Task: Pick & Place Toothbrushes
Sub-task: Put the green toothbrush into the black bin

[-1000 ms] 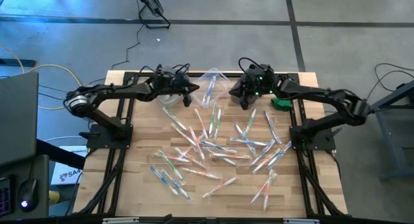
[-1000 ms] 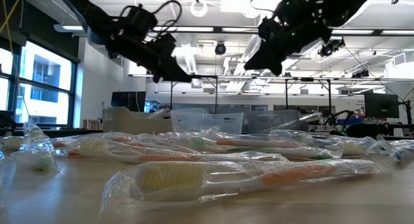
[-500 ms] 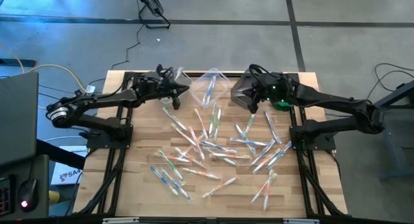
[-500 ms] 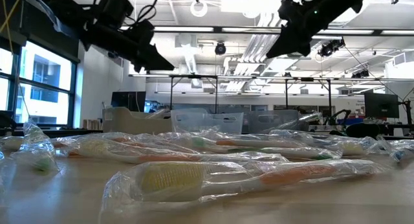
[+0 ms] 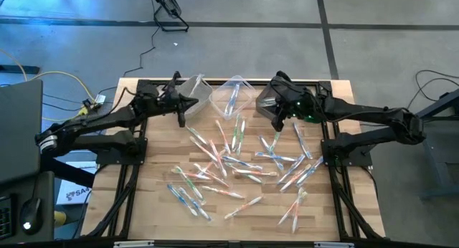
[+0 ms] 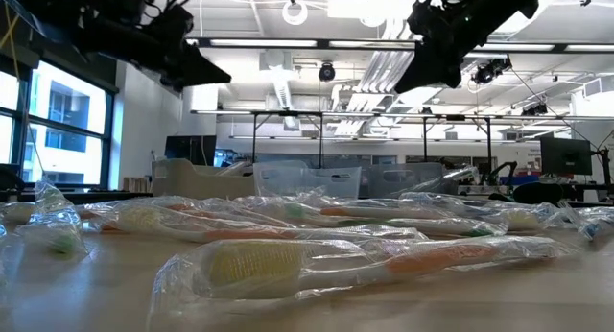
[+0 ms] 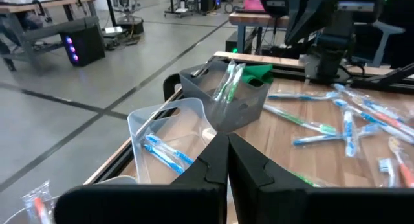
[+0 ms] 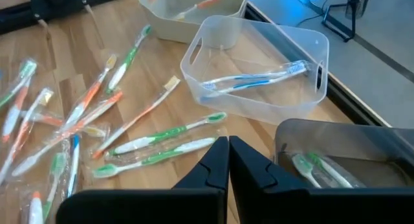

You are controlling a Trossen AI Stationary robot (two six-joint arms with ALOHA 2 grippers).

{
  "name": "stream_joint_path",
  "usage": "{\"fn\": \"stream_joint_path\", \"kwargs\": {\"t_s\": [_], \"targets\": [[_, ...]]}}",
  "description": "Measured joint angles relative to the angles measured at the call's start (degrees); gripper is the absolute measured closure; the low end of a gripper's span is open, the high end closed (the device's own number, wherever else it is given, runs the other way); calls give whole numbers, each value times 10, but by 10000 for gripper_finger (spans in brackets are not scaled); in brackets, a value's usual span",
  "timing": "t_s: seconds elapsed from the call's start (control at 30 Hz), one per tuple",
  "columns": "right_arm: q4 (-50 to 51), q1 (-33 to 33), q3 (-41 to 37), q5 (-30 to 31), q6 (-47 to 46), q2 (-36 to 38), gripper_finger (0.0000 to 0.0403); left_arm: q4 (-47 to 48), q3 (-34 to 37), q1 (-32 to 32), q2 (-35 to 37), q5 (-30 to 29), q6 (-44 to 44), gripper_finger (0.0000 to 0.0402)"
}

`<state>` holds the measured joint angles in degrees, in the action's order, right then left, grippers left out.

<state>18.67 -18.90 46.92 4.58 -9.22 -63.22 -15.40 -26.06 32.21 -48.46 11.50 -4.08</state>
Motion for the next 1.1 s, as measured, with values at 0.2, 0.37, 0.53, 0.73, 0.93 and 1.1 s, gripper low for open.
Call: {"fn": "stream_joint_path", "kwargs": {"t_s": [0.2,0.37,0.53,0.73,0.93,1.1], "targets": [[0,17,0,29,-56,0,400,34,0,0,39,0,-5,401],[21,45,0,44,-138,0,399,36,0,0,36,-1,-6,401],[52,79,0,50,-223,0,399,52,0,0,36,-1,-6,401],[104,104,0,79,-305,0,399,61,0,0,36,-5,-6,401],[132,116,0,70,-353,0,399,62,0,0,36,-6,-6,401],[161,126,0,76,-436,0,399,62,0,0,36,-6,-6,401]]}}
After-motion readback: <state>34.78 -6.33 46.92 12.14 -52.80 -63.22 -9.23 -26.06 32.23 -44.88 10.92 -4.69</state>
